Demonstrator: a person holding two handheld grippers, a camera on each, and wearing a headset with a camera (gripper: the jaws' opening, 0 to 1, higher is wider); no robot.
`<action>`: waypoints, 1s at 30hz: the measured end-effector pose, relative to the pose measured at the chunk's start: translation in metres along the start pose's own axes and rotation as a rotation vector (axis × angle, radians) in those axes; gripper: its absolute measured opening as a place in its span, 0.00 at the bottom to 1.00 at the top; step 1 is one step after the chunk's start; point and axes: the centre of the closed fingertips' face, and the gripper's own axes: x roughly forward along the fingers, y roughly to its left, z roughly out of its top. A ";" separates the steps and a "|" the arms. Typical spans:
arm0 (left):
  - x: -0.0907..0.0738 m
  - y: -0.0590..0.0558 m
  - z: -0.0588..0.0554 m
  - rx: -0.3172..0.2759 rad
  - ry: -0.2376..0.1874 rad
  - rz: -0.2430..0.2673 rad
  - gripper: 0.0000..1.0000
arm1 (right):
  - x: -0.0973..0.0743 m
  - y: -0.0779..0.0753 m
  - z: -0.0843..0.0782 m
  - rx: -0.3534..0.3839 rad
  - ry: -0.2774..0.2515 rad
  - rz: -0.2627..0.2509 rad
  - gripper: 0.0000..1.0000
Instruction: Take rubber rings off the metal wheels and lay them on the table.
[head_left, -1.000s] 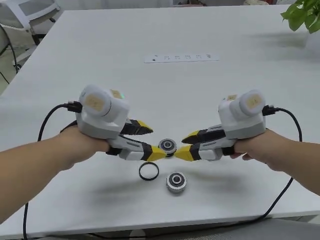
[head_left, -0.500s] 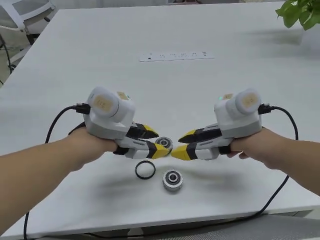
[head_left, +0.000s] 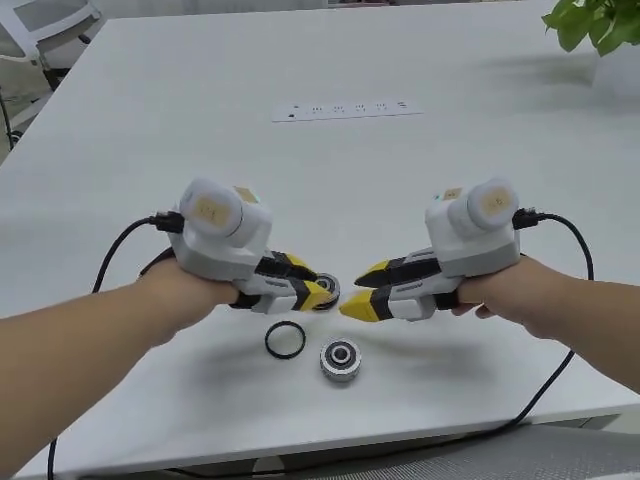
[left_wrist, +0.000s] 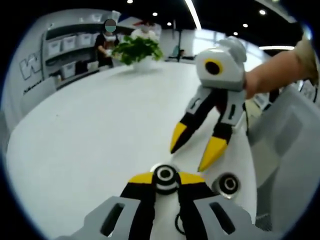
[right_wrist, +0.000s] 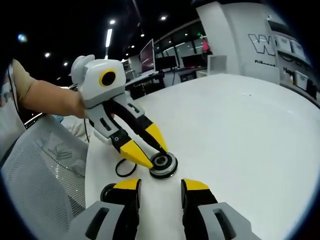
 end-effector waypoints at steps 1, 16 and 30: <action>0.001 0.001 -0.002 0.020 0.002 0.006 0.16 | 0.000 0.000 0.000 -0.002 0.001 -0.002 0.30; 0.000 0.003 -0.003 0.050 0.001 0.049 0.13 | 0.017 0.002 0.006 -0.034 -0.002 -0.008 0.30; 0.001 0.004 -0.003 0.036 -0.005 0.068 0.13 | 0.033 0.001 0.007 -0.107 0.021 -0.041 0.31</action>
